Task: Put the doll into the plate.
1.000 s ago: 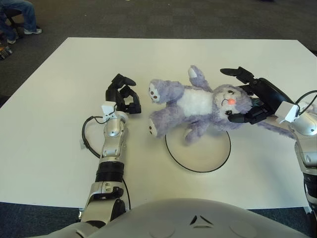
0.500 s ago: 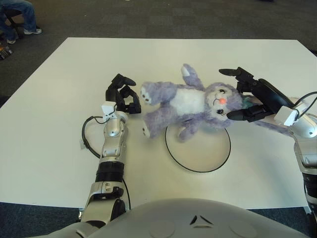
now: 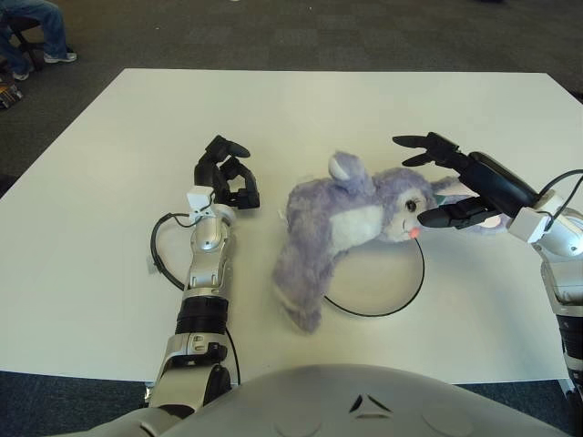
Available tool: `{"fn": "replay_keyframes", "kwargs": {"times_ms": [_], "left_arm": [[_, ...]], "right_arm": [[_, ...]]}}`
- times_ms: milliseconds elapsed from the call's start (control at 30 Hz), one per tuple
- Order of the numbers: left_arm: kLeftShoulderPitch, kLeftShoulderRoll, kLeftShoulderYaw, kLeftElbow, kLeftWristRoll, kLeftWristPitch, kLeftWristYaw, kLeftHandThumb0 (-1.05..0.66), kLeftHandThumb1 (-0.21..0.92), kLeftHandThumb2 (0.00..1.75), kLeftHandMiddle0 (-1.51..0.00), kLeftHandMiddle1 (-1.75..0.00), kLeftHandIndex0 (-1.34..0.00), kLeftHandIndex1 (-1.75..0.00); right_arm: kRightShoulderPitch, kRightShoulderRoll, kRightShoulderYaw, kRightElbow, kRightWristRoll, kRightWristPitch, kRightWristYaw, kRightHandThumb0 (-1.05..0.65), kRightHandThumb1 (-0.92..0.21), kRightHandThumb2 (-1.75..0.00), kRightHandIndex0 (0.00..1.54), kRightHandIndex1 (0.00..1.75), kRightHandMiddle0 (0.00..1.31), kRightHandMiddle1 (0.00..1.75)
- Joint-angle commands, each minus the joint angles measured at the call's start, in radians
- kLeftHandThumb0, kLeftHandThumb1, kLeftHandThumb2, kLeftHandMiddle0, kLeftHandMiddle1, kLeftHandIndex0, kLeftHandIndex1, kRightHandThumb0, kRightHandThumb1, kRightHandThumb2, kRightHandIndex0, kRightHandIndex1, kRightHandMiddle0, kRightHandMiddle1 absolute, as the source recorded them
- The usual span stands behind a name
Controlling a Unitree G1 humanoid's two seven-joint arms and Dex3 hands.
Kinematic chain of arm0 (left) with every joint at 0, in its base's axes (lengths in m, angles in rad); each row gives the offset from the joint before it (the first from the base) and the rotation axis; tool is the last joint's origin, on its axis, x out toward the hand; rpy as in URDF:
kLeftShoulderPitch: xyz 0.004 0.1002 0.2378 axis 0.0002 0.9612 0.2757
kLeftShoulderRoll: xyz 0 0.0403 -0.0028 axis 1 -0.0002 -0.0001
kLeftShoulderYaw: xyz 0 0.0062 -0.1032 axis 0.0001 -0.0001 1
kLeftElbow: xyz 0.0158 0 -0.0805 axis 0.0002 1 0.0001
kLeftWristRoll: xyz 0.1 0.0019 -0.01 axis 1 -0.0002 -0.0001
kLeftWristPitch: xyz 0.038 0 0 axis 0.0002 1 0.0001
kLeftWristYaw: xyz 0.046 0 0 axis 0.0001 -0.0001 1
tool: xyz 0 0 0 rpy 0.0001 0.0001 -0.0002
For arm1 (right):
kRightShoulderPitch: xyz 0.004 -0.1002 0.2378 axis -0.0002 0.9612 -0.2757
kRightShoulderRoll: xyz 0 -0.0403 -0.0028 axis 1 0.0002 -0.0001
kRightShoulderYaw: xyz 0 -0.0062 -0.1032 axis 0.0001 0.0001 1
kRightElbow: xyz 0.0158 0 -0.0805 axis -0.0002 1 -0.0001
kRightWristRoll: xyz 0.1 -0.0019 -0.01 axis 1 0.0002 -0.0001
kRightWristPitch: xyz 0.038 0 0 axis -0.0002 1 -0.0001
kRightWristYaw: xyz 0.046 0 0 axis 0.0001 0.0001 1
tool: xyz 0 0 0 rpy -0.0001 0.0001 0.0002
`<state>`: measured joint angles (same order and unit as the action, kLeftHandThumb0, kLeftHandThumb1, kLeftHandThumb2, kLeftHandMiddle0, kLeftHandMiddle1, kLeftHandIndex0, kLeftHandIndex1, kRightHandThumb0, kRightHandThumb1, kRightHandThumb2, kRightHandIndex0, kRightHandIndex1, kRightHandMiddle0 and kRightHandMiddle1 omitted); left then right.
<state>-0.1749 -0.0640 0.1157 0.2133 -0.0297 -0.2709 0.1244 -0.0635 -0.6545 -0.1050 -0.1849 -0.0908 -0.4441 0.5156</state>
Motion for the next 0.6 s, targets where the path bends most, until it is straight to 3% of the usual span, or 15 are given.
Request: {"fn": "replay_keyframes", "kwargs": {"times_ms": [0, 167, 333, 567], "left_arm": [[0.027, -0.003, 0.000, 0.032, 0.003, 0.002, 0.006, -0.01, -0.10, 1.75, -0.94, -1.75, -0.75, -1.61], [0.030, -0.002, -0.002, 0.023, 0.008, 0.014, 0.009, -0.01, -0.10, 1.75, -0.93, -1.75, -0.74, -1.63], [0.030, 0.000, -0.003, 0.017, 0.015, 0.029, 0.013, -0.01, -0.08, 1.75, -0.92, -1.75, -0.71, -1.68], [0.029, 0.005, -0.003, 0.010, 0.016, 0.047, 0.008, -0.01, -0.08, 1.75, -0.92, -1.75, -0.71, -1.67]], "right_arm": [[-0.015, -0.012, 0.002, 0.016, -0.002, -0.030, 0.002, -1.02, -0.92, -0.47, 0.21, 0.11, 0.00, 0.34], [-0.005, -0.002, 0.004, 0.021, 0.076, -0.048, 0.028, -1.02, -0.92, -0.46, 0.17, 0.06, 0.00, 0.36], [0.007, -0.020, 0.001, 0.004, 0.077, -0.033, 0.048, -1.02, -0.92, -0.40, 0.15, 0.03, 0.00, 0.40], [0.020, -0.021, -0.014, -0.013, 0.041, -0.024, 0.032, -1.03, -0.92, -0.42, 0.08, 0.00, 0.00, 0.24]]}}
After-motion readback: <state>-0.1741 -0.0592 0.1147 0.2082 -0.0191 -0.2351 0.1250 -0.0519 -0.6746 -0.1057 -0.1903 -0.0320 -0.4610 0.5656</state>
